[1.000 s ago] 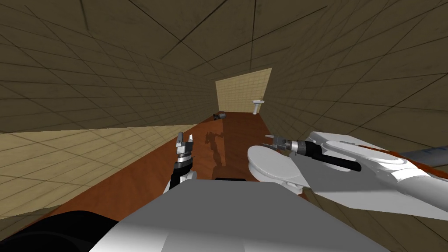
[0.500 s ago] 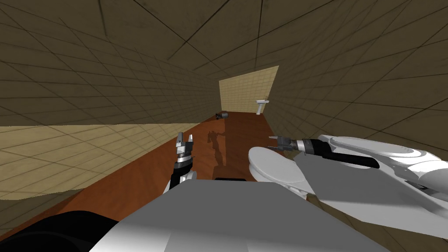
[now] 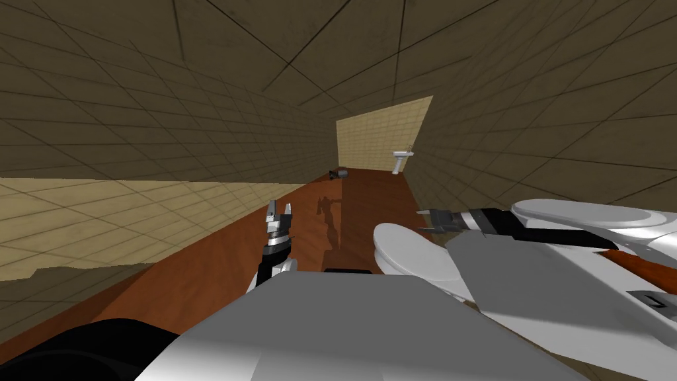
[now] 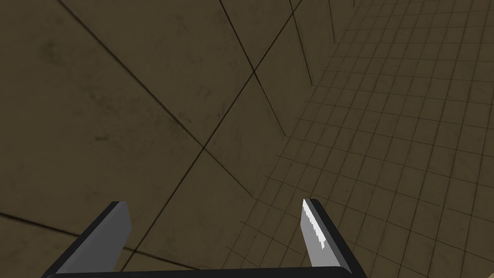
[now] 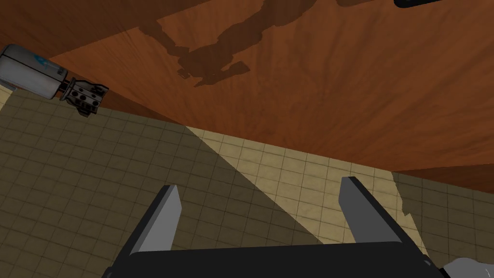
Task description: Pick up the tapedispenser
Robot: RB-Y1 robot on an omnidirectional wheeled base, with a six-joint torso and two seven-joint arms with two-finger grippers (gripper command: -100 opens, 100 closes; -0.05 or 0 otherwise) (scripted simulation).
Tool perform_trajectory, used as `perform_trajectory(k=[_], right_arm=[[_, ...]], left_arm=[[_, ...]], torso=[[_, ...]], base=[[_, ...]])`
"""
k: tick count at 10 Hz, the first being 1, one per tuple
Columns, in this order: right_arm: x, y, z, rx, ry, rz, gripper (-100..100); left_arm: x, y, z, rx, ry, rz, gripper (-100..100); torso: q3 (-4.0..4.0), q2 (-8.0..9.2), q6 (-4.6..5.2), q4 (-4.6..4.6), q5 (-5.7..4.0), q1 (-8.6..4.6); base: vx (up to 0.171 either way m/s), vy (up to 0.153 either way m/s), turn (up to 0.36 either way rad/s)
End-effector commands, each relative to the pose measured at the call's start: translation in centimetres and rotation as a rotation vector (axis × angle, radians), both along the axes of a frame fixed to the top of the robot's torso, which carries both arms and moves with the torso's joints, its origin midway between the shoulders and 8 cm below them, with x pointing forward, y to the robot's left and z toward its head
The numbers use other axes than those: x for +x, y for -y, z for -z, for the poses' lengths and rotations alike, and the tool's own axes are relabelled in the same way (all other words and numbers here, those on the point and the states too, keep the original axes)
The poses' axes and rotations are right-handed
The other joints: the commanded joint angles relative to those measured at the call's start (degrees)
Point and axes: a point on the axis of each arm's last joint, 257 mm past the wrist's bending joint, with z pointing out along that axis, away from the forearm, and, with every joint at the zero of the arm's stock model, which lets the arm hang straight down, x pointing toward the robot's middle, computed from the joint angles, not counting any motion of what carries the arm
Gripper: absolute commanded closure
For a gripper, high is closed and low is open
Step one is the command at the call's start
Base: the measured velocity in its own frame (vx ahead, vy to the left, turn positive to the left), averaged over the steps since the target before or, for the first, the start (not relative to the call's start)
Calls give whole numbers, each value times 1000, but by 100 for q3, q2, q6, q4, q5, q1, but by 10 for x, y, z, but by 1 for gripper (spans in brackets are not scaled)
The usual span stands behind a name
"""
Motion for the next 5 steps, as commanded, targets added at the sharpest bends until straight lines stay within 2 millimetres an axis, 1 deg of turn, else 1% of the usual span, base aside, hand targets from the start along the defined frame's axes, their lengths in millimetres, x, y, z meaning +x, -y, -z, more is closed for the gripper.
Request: perform_trajectory(k=[1,2,3,4,5], right_arm=[[-14,26,7,-66,-71,6,-100],[-14,27,6,-74,-72,4,-100],[-23,42,9,-111,-115,12,-100],[-33,56,13,-141,-157,22,-100],[-33,57,13,-144,-157,22,-100]], left_arm=[[0,0,0,0,0,0,0],[0,0,0,0,0,0,0],[0,0,0,0,0,0,0],[0,0,0,0,0,0,0],[0,0,0,0,0,0,0]], torso=[[0,0,0,0,0,0],[9,16,3,3,-8,-35],[10,16,5,5,-9,-21],[7,10,4,3,-4,-10],[10,17,4,4,-9,-32]], base=[[-119,-267,114],[-105,-207,35],[-77,-169,32],[-109,-250,62],[-87,-208,38]])
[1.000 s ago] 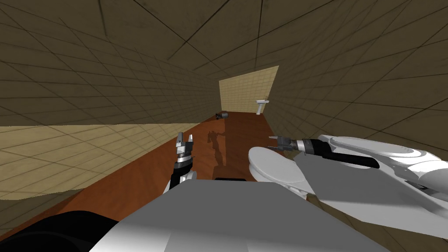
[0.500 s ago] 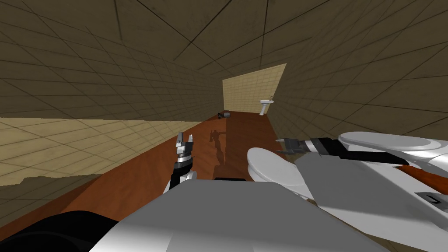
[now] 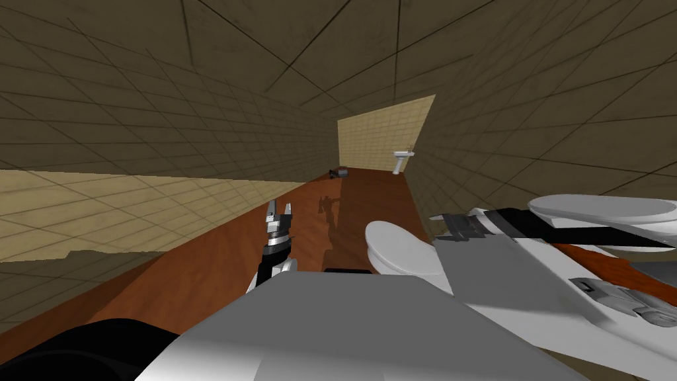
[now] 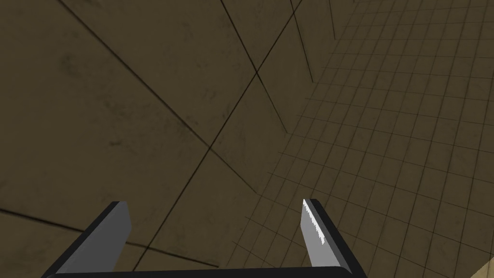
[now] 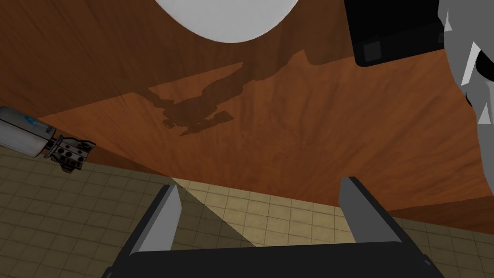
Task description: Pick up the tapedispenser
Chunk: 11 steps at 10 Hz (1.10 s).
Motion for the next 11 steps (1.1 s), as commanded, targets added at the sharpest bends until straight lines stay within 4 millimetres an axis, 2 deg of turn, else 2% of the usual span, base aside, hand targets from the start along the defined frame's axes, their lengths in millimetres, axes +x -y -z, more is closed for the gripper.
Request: perform_trajectory(k=[1,3,5,7,9,11], right_arm=[[-11,17,2,-36,-46,13,-100],[-31,42,7,-86,-119,43,-100],[-31,42,7,-86,-119,43,-100],[-48,64,11,-127,-178,75,-100],[-48,64,11,-127,-178,75,-100],[-62,83,13,-165,-218,104,-100]], left_arm=[[0,0,0,0,0,0,0],[0,0,0,0,0,0,0],[0,0,0,0,0,0,0],[0,0,0,0,0,0,0],[0,0,0,0,0,0,0],[0,0,0,0,0,0,0]], torso=[[0,0,0,0,0,0],[1,4,0,0,-1,-9],[1,3,0,0,-5,-9],[-1,-1,0,-1,7,28],[2,2,0,1,-2,2],[-12,-20,-1,-5,9,40]], base=[[-70,-173,9],[-113,-261,3],[-79,-168,0],[-117,-189,-46],[-55,-155,-2],[-80,-168,-81]])
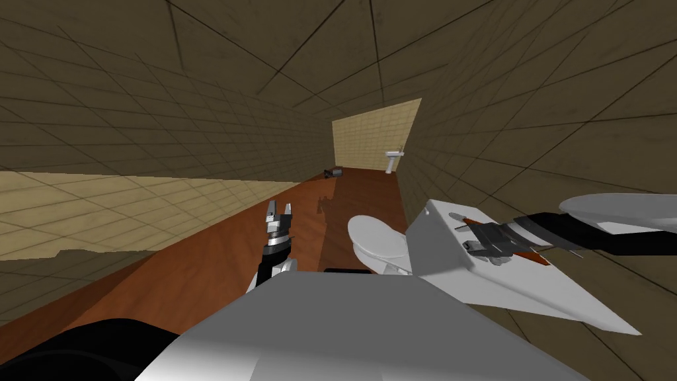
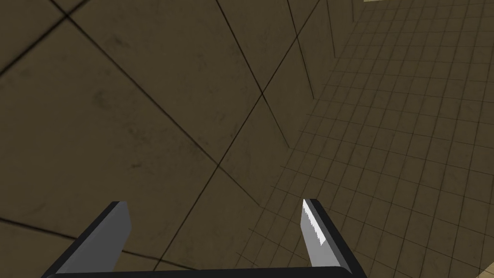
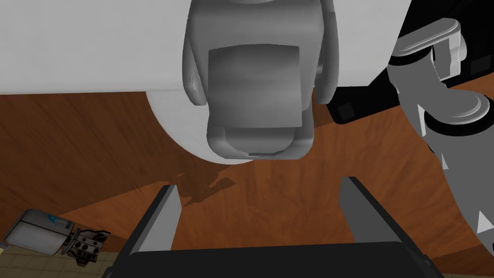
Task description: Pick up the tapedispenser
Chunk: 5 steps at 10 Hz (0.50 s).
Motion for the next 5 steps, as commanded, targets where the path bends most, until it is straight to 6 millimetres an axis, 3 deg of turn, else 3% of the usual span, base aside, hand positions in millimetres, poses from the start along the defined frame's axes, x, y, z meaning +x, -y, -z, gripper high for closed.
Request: perform_trajectory(k=[1,2,3,4,5], right_arm=[[-8,11,0,-22,-22,16,-100],[-5,8,0,-14,-14,11,-100],[-6,9,0,-15,-16,12,0],[-12,10,5,-16,-19,-11,-100],[-16,10,8,-17,-20,-23,-100]], left_arm=[[0,0,0,0,0,0,0],[0,0,0,0,0,0,0],[0,0,0,0,0,0,0],[0,0,0,0,0,0,0],[0,0,0,0,0,0,0]], torso=[[0,0,0,0,0,0],[4,5,0,2,-5,-11],[-6,-14,-4,-2,2,33],[-15,-28,-6,-6,12,67],[-31,-58,-1,-11,16,82]], base=[[-118,-248,-71],[-42,-101,-4],[-9,-20,1],[89,2,-178],[137,47,-171]])
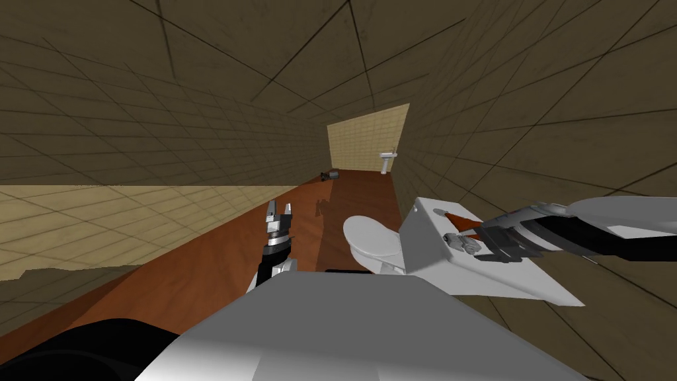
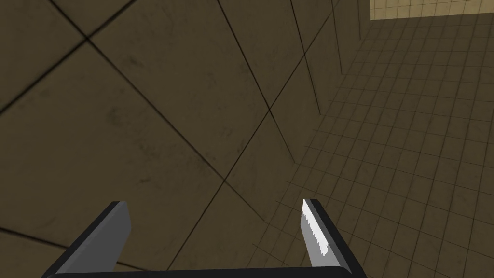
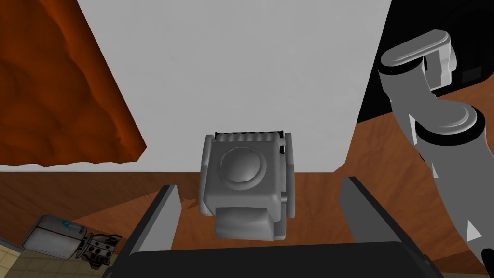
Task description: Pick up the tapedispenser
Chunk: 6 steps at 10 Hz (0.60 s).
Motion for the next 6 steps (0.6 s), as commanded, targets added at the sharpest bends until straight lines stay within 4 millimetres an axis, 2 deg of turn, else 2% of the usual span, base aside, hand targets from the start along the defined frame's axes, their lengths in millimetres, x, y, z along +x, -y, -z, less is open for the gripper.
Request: perform_trajectory(k=[1,6], right_arm=[[-6,2,5,-2,-1,-24,-100],[-24,5,16,-5,-6,-82,-100]], left_arm=[[0,0,0,0,0,0,0],[0,0,0,0,0,0,0]], torso=[[0,0,0,0,0,0],[-6,-8,-3,-3,3,7]], base=[[146,68,-103],[118,54,-113]])
